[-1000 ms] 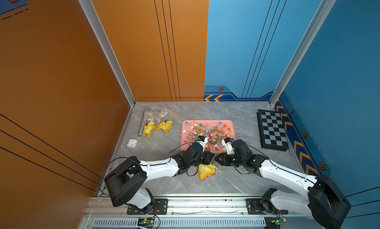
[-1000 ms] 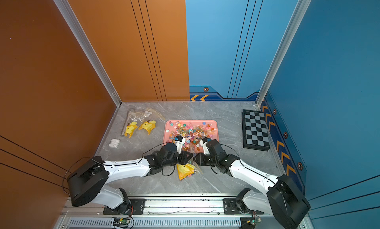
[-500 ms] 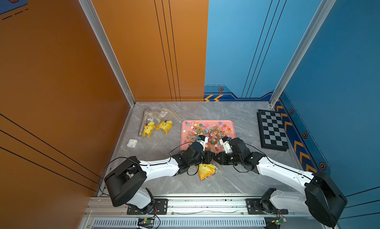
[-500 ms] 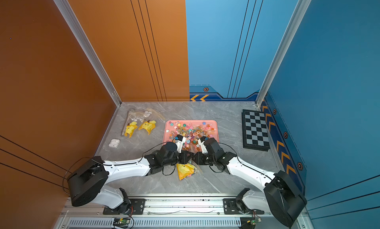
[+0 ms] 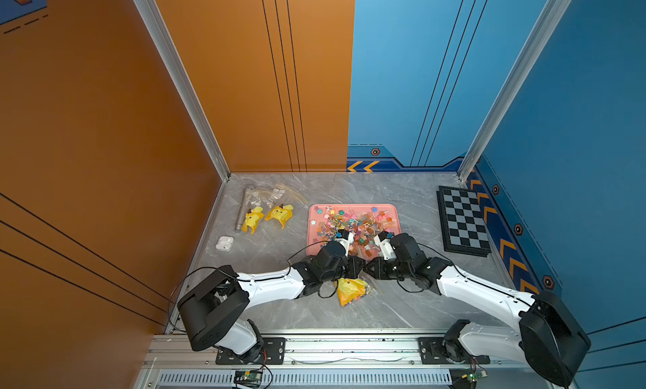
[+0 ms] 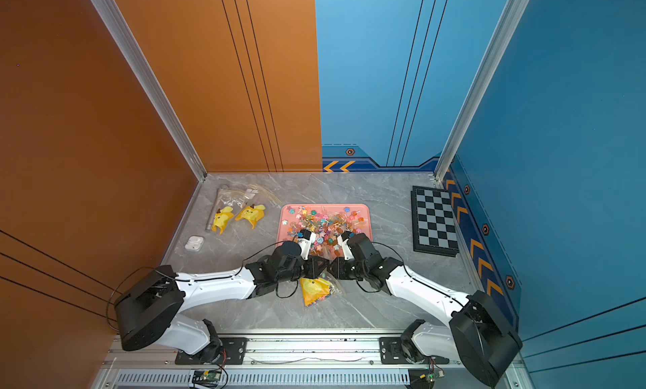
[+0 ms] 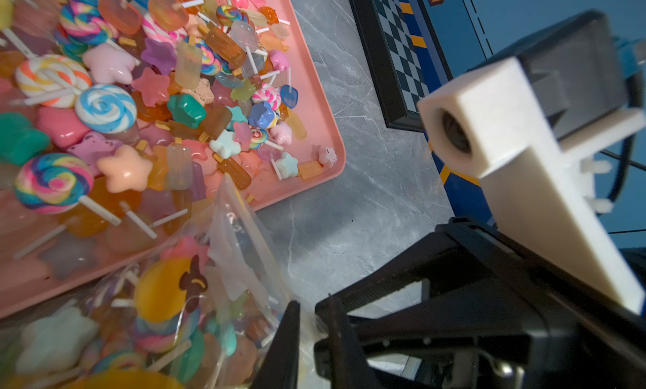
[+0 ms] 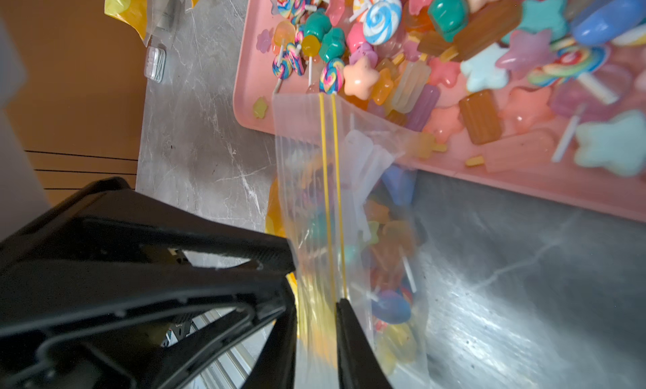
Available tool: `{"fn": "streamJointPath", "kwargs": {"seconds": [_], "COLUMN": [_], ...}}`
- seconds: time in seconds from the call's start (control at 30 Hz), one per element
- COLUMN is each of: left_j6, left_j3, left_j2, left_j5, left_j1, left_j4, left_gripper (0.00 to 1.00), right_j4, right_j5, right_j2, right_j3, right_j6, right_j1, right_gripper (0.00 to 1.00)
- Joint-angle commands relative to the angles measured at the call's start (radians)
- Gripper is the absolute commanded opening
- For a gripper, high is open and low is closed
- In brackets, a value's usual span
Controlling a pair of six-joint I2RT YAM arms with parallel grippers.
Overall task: Pour candies out of the ziploc bag
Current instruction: Adjust the ziploc bag at the center of the board.
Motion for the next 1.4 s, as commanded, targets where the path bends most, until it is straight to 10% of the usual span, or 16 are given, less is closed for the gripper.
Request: {"fn": "streamJointPath", "kwargs": {"seconds": [0.0,1.37], "left_j6": [0.006,-0.009], "left_j3": [0.004,0.007], "left_j2": [0.012,0.026], "left_j5": [0.009,0.025], "left_j1": [0.010,0.025], "left_j4": [0.019,0.045], "left_gripper": [0.18,0.18], "right_j4": [-0.040,-0.028], "right_j5": [-0.001,-0.029], "right_j2": [-0.049,-0.029], "right_j3": [0.026,-0.018], "right_j6": [-0.031,-0.051], "right_j1": [-0.024,-0.103], "right_gripper": [0.24,0.23]}}
